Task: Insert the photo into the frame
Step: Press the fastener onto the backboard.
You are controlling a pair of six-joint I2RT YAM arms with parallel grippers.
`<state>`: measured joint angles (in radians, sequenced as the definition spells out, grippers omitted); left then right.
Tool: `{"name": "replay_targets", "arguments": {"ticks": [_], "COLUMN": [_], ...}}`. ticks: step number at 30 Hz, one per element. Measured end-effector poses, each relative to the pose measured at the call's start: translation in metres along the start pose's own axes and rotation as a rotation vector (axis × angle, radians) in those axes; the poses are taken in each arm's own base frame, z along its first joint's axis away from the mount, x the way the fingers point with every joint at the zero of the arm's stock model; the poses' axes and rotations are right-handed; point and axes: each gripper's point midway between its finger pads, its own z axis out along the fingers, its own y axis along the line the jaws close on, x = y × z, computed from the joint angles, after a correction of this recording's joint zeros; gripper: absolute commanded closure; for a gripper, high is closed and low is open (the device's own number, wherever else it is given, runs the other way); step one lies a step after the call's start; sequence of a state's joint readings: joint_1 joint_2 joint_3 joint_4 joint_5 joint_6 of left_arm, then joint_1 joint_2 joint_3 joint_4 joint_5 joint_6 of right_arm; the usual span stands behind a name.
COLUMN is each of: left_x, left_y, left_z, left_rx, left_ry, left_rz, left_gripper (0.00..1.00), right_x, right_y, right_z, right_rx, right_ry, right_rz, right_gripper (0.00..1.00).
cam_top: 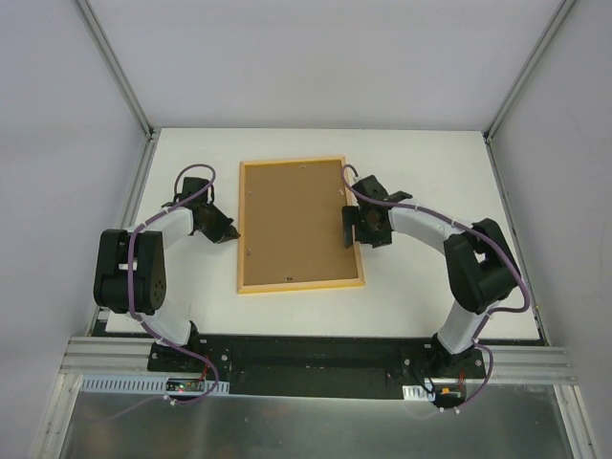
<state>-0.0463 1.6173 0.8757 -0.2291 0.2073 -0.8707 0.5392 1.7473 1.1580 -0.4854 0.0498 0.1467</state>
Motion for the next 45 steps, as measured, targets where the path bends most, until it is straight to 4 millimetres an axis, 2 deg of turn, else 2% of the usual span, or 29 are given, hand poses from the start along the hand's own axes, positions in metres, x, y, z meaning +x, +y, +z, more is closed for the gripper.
{"name": "replay_targets", "arguments": {"ticks": [3, 8, 13, 19, 25, 29, 33, 37, 41, 45], "left_x": [0.000, 0.000, 0.000, 0.000, 0.000, 0.000, 0.000, 0.000, 0.001, 0.001], "left_y": [0.000, 0.000, 0.000, 0.000, 0.000, 0.000, -0.001, -0.001, -0.002, -0.002], "left_z": [0.000, 0.000, 0.000, 0.000, 0.000, 0.000, 0.000, 0.000, 0.001, 0.001], "left_rx": [0.000, 0.000, 0.001, 0.001, 0.001, 0.002, 0.003, 0.004, 0.007, 0.007], "left_ry": [0.000, 0.000, 0.000, 0.000, 0.000, 0.000, -0.001, -0.001, -0.001, 0.000], "left_rz": [0.000, 0.000, 0.000, 0.000, 0.000, 0.000, 0.001, 0.001, 0.005, 0.006], "left_gripper": [0.96, 0.96, 0.96, 0.96, 0.96, 0.96, 0.96, 0.96, 0.96, 0.97], "right_x": [0.005, -0.002, -0.007, -0.006, -0.007, -0.008, -0.009, -0.010, -0.010, -0.009], "right_y": [0.002, 0.007, 0.004, 0.001, 0.005, 0.006, 0.007, 0.009, 0.011, 0.009], "right_z": [0.004, 0.006, 0.007, 0.013, 0.018, 0.018, 0.018, 0.018, 0.018, 0.018], "right_rx": [-0.005, -0.013, 0.011, 0.039, 0.054, 0.064, 0.066, 0.063, 0.062, 0.070], "right_ry": [-0.001, -0.034, -0.057, -0.056, -0.058, -0.066, -0.070, -0.077, -0.083, -0.081], "right_rz": [0.001, 0.017, 0.031, 0.039, 0.030, 0.024, 0.023, 0.032, 0.029, 0.027], "right_gripper": [0.22, 0.25, 0.31, 0.32, 0.33, 0.37, 0.49, 0.64, 0.71, 0.83]}}
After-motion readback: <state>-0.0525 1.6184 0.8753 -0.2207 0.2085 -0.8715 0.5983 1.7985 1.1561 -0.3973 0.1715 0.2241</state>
